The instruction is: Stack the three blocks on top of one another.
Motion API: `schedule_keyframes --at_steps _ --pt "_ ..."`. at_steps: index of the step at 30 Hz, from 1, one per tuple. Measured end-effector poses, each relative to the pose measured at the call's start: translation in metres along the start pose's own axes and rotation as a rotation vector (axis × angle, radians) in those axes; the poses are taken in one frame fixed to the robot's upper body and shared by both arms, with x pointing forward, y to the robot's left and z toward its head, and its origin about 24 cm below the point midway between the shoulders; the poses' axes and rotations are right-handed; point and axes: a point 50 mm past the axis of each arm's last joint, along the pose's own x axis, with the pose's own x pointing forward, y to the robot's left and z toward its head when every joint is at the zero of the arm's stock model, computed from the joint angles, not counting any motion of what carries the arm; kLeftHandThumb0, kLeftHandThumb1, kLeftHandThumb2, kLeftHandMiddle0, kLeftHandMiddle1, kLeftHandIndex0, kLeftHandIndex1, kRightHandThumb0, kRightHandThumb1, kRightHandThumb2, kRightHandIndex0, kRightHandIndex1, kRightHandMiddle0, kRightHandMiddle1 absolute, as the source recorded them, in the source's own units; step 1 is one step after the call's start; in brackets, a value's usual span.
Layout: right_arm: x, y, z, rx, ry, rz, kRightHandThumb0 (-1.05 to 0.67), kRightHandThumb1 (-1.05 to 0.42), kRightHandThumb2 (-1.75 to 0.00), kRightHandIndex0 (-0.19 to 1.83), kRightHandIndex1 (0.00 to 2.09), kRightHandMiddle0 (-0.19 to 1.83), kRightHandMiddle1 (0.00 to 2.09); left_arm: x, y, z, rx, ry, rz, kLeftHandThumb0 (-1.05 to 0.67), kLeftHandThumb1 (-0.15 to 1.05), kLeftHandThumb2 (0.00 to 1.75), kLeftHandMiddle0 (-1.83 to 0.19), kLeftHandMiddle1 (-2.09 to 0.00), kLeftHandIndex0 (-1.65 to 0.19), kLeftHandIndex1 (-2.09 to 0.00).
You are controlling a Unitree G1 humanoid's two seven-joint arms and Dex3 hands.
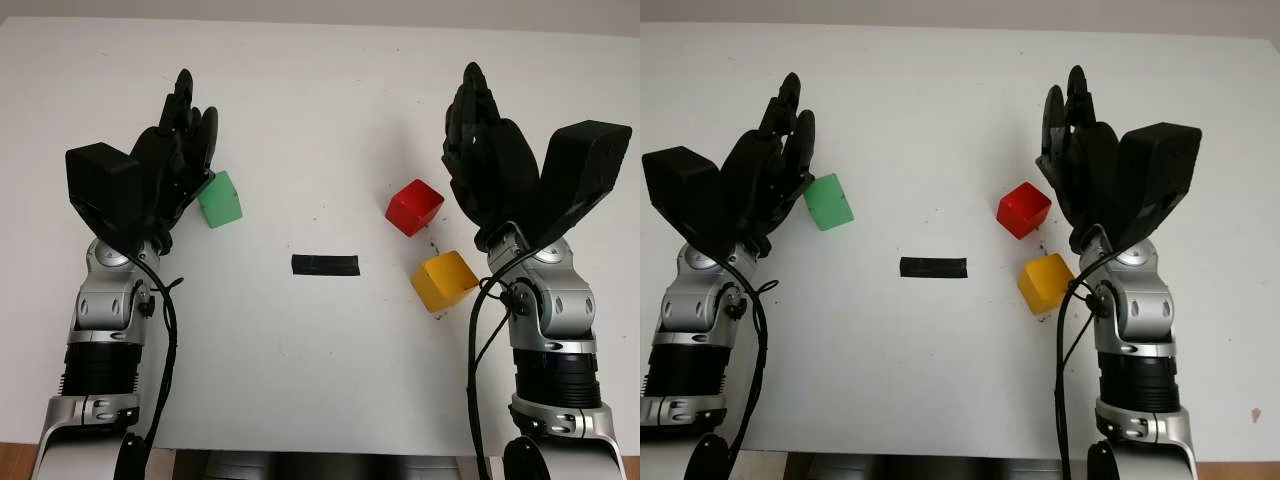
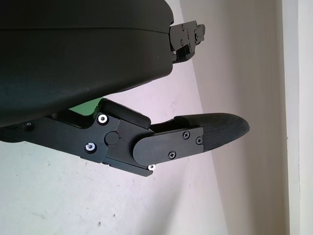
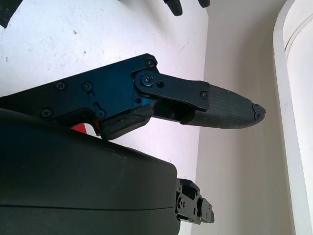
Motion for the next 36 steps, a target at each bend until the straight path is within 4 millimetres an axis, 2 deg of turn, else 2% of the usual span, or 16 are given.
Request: schedule_keyframes --at_steps 10,12,13,15,17,19,21,23,26,30,32,36 --pt "0.001 0.002 -0.001 -0.005 0.005 0.027 -0.78 -1.05 -0.64 -0.19 0.0 -0.19 0.0 0.0 -0.002 0.0 -0.003 0.0 0.003 -0.78 1.05 0.59 0.18 -0.05 0.19 -0.03" --pt "0.001 0.001 0.0 -0.011 0.0 0.028 -0.69 -1.05 -0.54 -0.15 0.03 -0.16 0.02 0.0 -0.002 -0.001 -0.003 -0.001 0.002 -0.78 1.05 0.59 0.18 -0.05 0.19 -0.03" --pt "0.001 0.0 0.002 -0.028 -0.011 0.015 -0.64 -1.05 -0.38 -0.04 0.09 -0.06 0.08 0.0 -0.002 -0.001 -0.003 0.0 0.002 -0.78 1.05 0.59 0.18 -0.05 0.19 -0.03" --pt "0.001 -0.006 0.008 -0.104 -0.04 -0.023 -0.57 -1.05 -0.22 0.1 0.16 0.07 0.17 0.0 -0.002 -0.001 -0.003 0.0 0.002 -0.79 1.05 0.59 0.18 -0.05 0.19 -0.03" --pt "0.002 -0.012 0.021 -0.233 -0.1 -0.034 -0.56 -1.02 -0.09 0.17 0.42 -0.09 0.8 0.0 -0.002 -0.001 -0.001 0.0 0.003 -0.79 1.05 0.6 0.19 -0.05 0.19 -0.02" --pt "0.005 -0.016 0.04 -0.398 -0.172 0.011 -0.58 -0.98 -0.06 0.06 0.84 -0.16 1.09 0.0 -0.002 -0.001 0.0 -0.001 0.003 -0.79 1.05 0.59 0.19 -0.05 0.19 -0.02" --pt "0.008 -0.018 0.06 -0.598 -0.235 0.058 -0.56 -0.92 -0.04 0.08 0.97 -0.1 1.16 0.0 -0.002 0.0 0.001 -0.003 0.003 -0.79 1.05 0.59 0.18 -0.05 0.19 -0.02" --pt "0.009 -0.021 0.074 -0.805 -0.283 0.093 -0.54 -0.87 -0.05 0.18 0.96 0.02 1.11 0.0 -0.002 0.0 0.002 -0.003 0.004 -0.79 1.05 0.59 0.18 -0.06 0.19 -0.03" --pt "0.009 -0.026 0.081 -1.003 -0.273 0.175 -0.5 -0.8 -0.05 0.29 0.8 0.19 0.91 0.0 -0.002 -0.001 0.002 0.0 0.005 -0.79 1.05 0.59 0.18 -0.05 0.19 -0.03" --pt "0.009 -0.032 0.076 -1.219 -0.186 0.284 -0.52 -0.81 -0.06 0.33 0.62 0.29 0.72 0.0 -0.001 -0.003 0.006 0.0 0.005 -0.79 1.05 0.6 0.19 -0.05 0.19 -0.03" --pt "0.008 -0.035 0.073 -1.338 -0.136 0.334 -0.54 -0.83 -0.05 0.38 0.48 0.38 0.56 0.001 -0.002 -0.003 0.009 -0.003 0.004 -0.78 1.05 0.6 0.18 -0.05 0.19 -0.03" --pt "0.007 -0.037 0.066 -1.469 -0.092 0.419 -0.5 -0.81 -0.05 0.45 0.3 0.5 0.34 0.002 -0.003 -0.001 0.01 -0.011 0.0 -0.76 1.05 0.61 0.19 -0.05 0.19 -0.03"
